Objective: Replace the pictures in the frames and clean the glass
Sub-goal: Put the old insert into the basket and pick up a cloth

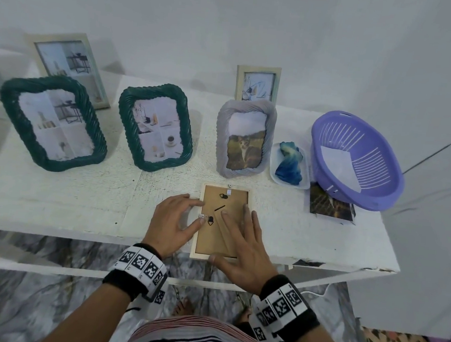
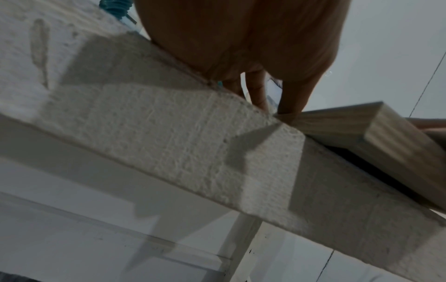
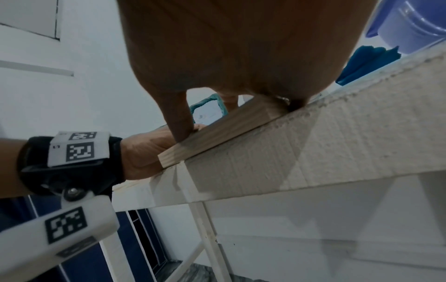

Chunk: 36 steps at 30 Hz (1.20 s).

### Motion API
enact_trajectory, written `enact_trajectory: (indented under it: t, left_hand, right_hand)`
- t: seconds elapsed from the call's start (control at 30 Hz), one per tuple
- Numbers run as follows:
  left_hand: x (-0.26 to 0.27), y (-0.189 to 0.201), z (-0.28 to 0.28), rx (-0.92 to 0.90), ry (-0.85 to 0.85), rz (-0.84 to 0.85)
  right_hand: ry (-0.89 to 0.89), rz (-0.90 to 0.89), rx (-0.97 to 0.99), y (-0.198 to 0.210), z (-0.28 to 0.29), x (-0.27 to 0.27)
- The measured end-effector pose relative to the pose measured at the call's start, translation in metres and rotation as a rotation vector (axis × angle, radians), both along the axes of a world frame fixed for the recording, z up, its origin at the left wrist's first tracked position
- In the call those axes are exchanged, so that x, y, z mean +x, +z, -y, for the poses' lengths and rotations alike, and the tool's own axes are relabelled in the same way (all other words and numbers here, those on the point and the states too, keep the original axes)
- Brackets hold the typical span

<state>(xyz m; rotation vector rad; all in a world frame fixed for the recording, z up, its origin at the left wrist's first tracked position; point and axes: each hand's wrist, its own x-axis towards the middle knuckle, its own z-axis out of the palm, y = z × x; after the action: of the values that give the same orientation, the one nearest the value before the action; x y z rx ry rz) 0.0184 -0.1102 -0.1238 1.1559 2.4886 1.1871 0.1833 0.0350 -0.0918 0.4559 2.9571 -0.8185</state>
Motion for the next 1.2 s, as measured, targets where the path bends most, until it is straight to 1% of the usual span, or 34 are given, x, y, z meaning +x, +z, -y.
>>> enact_trajectory:
  t: [0.1,0.23,0.3,0.37,0.47,0.53,0.57,0.63,0.7,0.73,0.8,0.87,0.97,1.0,1.07,1.13,1.2]
  left_hand:
    - [0.001,0.002,0.001,0.002,0.000,-0.002]
    - [0.002,0.005,-0.001,-0.008,0.003,0.010]
    - [0.002,0.006,-0.001,-0.004,0.002,0.012]
    - [0.003,0.008,0.000,0.002,-0.003,0.021]
    - [0.008,0.013,-0.001,0.034,-0.012,0.065]
    - [0.012,0.017,-0.003,0.067,-0.009,0.120]
    - [0.014,0.020,-0.004,0.092,-0.002,0.174]
    - [0.017,0.028,-0.008,0.160,0.040,0.347]
    - [0.019,0.042,-0.013,0.240,0.124,0.509]
    - [0.020,0.049,-0.016,0.281,0.168,0.556]
    - [0.023,0.064,-0.019,0.344,0.219,0.588]
    - [0.027,0.079,-0.024,0.400,0.215,0.625]
    - [0.036,0.104,-0.035,0.463,0.150,0.726]
    - [0.039,0.109,-0.039,0.465,0.105,0.739]
    - [0.041,0.113,-0.048,0.435,0.022,0.710]
    - [0.039,0.106,-0.055,0.385,0.015,0.647]
    - [0.036,0.088,-0.060,0.309,0.046,0.598]
  right_hand:
    - [0.010,-0.119,0.053,0.002,0.005,-0.002]
    - [-0.033,-0.314,0.193,0.001,0.010,-0.006]
    - [-0.040,-0.341,0.219,0.000,0.012,-0.008]
    - [-0.060,-0.318,0.213,-0.003,0.011,-0.008]
    - [-0.089,-0.150,0.027,-0.002,0.009,-0.007]
    - [-0.118,-0.122,-0.067,-0.001,0.007,-0.005]
    - [-0.148,-0.123,-0.121,0.002,0.006,-0.004]
    - [-0.205,-0.120,-0.213,0.008,0.000,-0.004]
    - [-0.228,-0.137,-0.280,0.015,-0.005,-0.006]
    - [-0.233,-0.152,-0.302,0.019,-0.008,-0.007]
    - [-0.247,-0.165,-0.316,0.031,-0.012,-0.011]
    - [-0.266,-0.193,-0.345,0.044,-0.016,-0.013]
    - [-0.315,-0.290,-0.562,0.066,-0.023,-0.013]
    - [-0.346,-0.298,-0.626,0.073,-0.026,-0.012]
    - [-0.406,-0.273,-0.675,0.083,-0.035,-0.009]
    - [-0.452,-0.252,-0.668,0.088,-0.045,-0.004]
    - [-0.496,-0.255,-0.688,0.090,-0.056,0.002]
